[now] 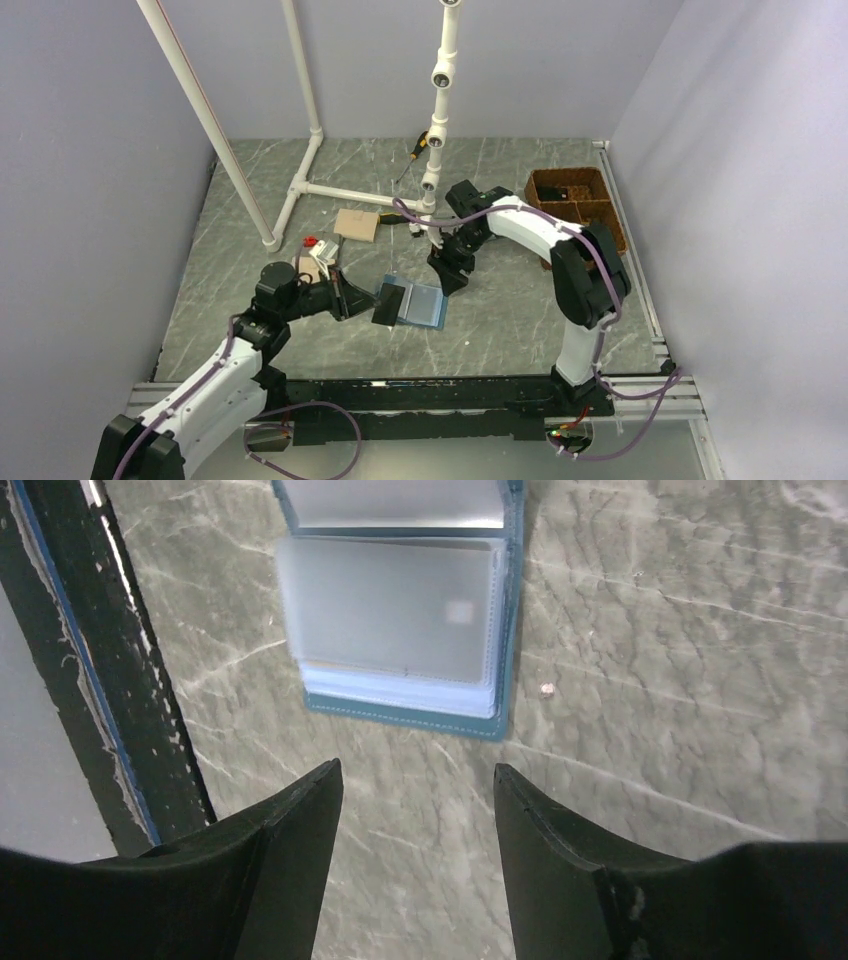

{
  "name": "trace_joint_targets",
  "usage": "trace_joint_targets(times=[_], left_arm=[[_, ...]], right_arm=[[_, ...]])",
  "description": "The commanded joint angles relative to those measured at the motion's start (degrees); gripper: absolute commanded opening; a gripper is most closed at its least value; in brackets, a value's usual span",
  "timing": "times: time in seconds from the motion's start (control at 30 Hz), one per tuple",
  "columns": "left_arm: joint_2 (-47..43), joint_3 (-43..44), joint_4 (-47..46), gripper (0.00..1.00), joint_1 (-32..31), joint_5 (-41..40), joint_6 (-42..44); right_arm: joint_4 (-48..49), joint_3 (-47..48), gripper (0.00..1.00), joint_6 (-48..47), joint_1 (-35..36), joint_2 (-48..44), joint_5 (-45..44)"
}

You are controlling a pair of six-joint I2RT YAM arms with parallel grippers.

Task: Take the credit cards out of the card holder
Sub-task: Place the credit card in the storage box.

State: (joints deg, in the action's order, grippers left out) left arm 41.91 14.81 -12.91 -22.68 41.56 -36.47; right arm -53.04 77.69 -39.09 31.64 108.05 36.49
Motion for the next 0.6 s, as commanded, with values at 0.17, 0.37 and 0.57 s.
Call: trace_joint_targets(times=[0.17, 0.37, 0.57], left_arm=[[5.77, 3.23, -9.64, 0.00, -0.48, 4.69, -2.03], [11.31, 7.16, -10.10, 0.00, -4.90, 2.92, 0.05], [18.10, 11.49, -10.15, 0.00, -10.44, 0.03, 2.45]], right_arm=[[2.59, -4.39, 0.61, -6.71, -0.34, -13.46, 4.92], [3.62, -4.10, 0.64, -4.01, -0.70, -16.41, 15.08], [0.25, -2.44, 0.66, -4.64, 0.21, -14.28, 22.09]])
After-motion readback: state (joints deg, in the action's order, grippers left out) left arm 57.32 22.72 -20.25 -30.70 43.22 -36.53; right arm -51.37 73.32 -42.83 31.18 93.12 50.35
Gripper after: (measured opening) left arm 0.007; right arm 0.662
